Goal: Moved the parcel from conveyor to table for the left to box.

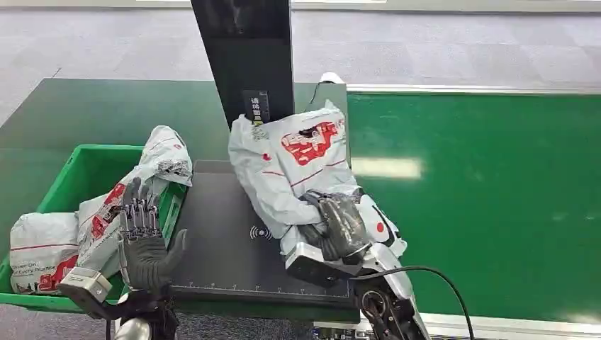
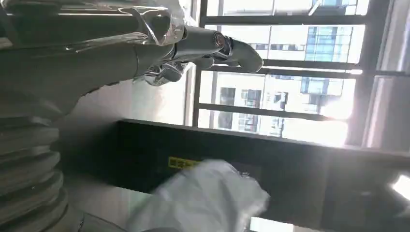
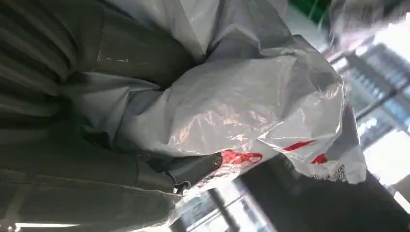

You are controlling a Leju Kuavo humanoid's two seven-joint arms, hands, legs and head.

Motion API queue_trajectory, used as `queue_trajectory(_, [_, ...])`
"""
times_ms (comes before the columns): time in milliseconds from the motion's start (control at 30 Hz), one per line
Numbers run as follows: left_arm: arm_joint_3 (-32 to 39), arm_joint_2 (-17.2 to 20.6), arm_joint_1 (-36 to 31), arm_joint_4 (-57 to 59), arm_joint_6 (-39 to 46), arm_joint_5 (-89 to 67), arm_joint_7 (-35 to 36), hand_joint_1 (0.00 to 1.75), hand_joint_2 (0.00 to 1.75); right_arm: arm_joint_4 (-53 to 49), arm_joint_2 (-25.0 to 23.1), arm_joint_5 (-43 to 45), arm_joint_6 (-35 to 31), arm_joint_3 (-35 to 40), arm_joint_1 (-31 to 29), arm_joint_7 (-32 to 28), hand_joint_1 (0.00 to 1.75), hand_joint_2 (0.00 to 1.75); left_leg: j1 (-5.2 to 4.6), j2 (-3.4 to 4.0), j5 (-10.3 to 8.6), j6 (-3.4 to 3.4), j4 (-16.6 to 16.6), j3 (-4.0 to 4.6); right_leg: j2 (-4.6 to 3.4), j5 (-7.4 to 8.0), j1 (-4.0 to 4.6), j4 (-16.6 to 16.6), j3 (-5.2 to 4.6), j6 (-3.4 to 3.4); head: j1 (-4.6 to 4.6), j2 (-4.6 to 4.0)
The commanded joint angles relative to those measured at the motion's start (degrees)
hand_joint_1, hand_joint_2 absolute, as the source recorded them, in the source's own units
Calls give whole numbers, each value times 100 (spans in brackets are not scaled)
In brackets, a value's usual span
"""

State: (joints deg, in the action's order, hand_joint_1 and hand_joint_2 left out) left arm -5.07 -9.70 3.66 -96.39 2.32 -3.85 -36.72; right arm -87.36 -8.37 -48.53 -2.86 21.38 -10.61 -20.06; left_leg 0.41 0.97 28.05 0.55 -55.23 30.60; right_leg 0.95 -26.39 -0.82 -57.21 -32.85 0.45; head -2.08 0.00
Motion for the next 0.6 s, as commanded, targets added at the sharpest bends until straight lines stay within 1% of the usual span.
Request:
queue_trajectory(33, [-24,46,-175,164,99,150,-57,0,175,1634,265,-291,698,1537,-765,77,175,175,9,9,-2,-1,7,-10,-23,11,9,15,10,-5,0,0])
queue_trajectory(67, [-9,32,-191,160,107,161,-48,0,175,1721,257,-265,776,1624,-797,37,175,175,6,17,0,-1,7,-11,-29,10,6,12,7,-4,0,0])
queue_trajectory(100, [-12,52,-229,177,106,179,-6,0,175,1887,321,-187,1396,1932,-909,-80,175,175,4,15,1,-1,4,-9,-24,7,4,7,6,-3,0,0])
queue_trajectory(167, [-23,87,-257,226,117,182,3,0,175,2205,299,-174,1412,2152,-963,-81,175,175,5,9,-1,-1,5,-8,-20,8,5,9,7,-4,0,0])
queue_trajectory(300, [-35,129,-244,287,131,181,10,0,175,2527,332,-110,1437,2316,-1055,-108,175,175,7,1,-4,0,11,-13,-16,9,7,16,14,-5,0,0])
queue_trajectory(400, [-75,148,-287,361,137,179,11,0,175,2663,348,-66,1566,2421,-1108,-120,175,175,4,-2,-3,-1,8,-11,-10,6,4,12,12,-3,0,0])
queue_trajectory(600, [-93,153,-262,359,142,178,11,0,175,2773,353,-88,1587,2416,-1143,31,175,175,5,-9,-6,-1,10,-13,-5,7,5,15,14,-4,0,0])
